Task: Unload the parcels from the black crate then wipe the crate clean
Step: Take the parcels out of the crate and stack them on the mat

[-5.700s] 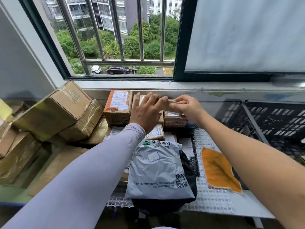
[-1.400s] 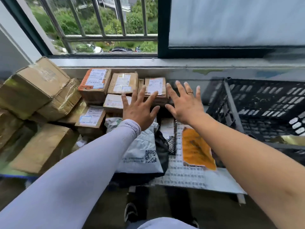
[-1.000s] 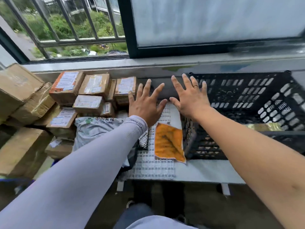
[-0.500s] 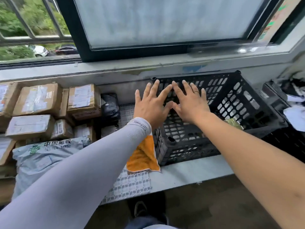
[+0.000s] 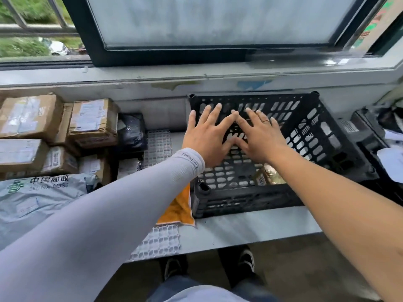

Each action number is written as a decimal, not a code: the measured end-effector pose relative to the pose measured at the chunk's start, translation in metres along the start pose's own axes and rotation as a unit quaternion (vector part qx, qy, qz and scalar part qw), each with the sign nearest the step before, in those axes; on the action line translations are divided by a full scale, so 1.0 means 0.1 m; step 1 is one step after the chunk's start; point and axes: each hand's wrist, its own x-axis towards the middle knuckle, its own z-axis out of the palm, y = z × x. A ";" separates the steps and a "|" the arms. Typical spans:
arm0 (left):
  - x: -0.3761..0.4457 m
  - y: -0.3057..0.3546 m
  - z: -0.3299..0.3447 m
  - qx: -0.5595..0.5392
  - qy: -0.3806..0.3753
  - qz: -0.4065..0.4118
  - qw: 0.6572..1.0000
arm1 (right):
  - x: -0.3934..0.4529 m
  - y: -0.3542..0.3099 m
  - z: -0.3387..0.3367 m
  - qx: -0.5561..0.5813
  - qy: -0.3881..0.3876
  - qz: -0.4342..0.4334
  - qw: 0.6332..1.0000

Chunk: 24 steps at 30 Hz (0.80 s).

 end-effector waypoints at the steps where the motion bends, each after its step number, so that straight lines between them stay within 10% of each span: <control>1: 0.04 0.05 0.02 0.002 -0.002 -0.010 1.000 | 0.02 0.08 0.03 0.001 0.001 -0.010 1.000; 11: 0.63 0.99 0.54 0.024 -0.082 -0.105 0.991 | 0.13 1.25 0.30 0.017 -0.045 -0.089 0.995; 24: 0.94 1.54 1.37 -0.003 -0.382 -0.090 0.920 | 0.11 2.15 0.85 0.008 -0.264 -0.138 0.955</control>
